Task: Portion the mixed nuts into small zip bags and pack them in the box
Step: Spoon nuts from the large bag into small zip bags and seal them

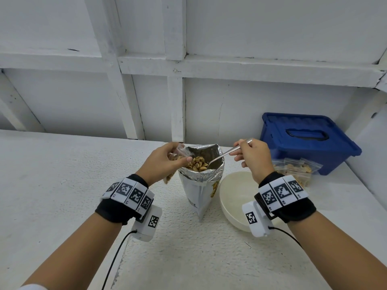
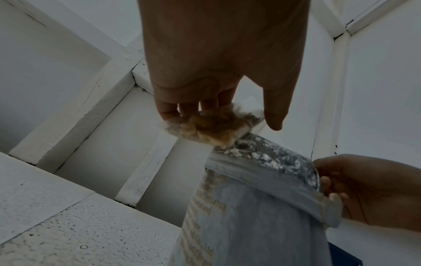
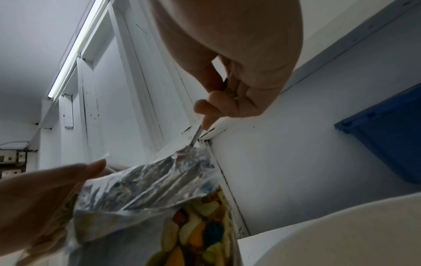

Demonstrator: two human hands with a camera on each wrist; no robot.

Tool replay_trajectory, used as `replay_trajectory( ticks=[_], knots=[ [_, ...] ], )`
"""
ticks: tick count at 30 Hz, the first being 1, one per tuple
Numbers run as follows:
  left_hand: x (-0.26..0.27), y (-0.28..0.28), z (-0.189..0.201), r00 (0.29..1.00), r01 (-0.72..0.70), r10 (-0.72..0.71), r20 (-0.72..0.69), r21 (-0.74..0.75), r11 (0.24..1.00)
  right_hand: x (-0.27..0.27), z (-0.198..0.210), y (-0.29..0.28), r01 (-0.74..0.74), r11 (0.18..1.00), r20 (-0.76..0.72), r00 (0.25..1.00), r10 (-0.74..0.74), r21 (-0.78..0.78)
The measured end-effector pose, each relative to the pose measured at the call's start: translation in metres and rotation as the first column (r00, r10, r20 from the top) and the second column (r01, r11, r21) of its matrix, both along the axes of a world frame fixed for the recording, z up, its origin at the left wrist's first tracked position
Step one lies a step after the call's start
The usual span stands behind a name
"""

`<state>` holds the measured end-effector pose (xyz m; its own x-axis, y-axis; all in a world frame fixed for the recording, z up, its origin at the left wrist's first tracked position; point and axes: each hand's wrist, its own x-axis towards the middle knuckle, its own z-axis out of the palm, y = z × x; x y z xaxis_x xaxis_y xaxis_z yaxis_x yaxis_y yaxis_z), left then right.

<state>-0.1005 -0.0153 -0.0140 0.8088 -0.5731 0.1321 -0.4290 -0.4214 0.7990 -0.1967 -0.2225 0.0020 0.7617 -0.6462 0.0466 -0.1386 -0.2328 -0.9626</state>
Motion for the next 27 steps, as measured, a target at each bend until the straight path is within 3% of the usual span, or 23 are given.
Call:
replay_trajectory(
  ticks=[5,14,19,27],
  knots=[
    [-0.001,0.001,0.011,0.999,-0.011,0.008,0.052,0.057,0.998,-0.005,0.006,-0.010,0.037,0.999,0.037,0.999,-0.038,0.021],
    [0.000,-0.001,0.027,0.982,0.077,-0.127,0.141,0.315,0.946,-0.010,0.023,-0.023,0.080,0.996,0.147,0.985,-0.086,0.042],
    [-0.005,-0.011,0.032,0.969,0.117,-0.183,0.168,0.344,0.932,-0.009,0.030,-0.021,0.048,0.997,0.164,0.985,-0.058,0.063],
    [-0.009,-0.020,0.032,0.979,0.119,-0.159,0.125,0.280,0.953,-0.003,0.029,-0.011,-0.027,0.996,0.155,0.988,0.013,0.088]
  ],
)
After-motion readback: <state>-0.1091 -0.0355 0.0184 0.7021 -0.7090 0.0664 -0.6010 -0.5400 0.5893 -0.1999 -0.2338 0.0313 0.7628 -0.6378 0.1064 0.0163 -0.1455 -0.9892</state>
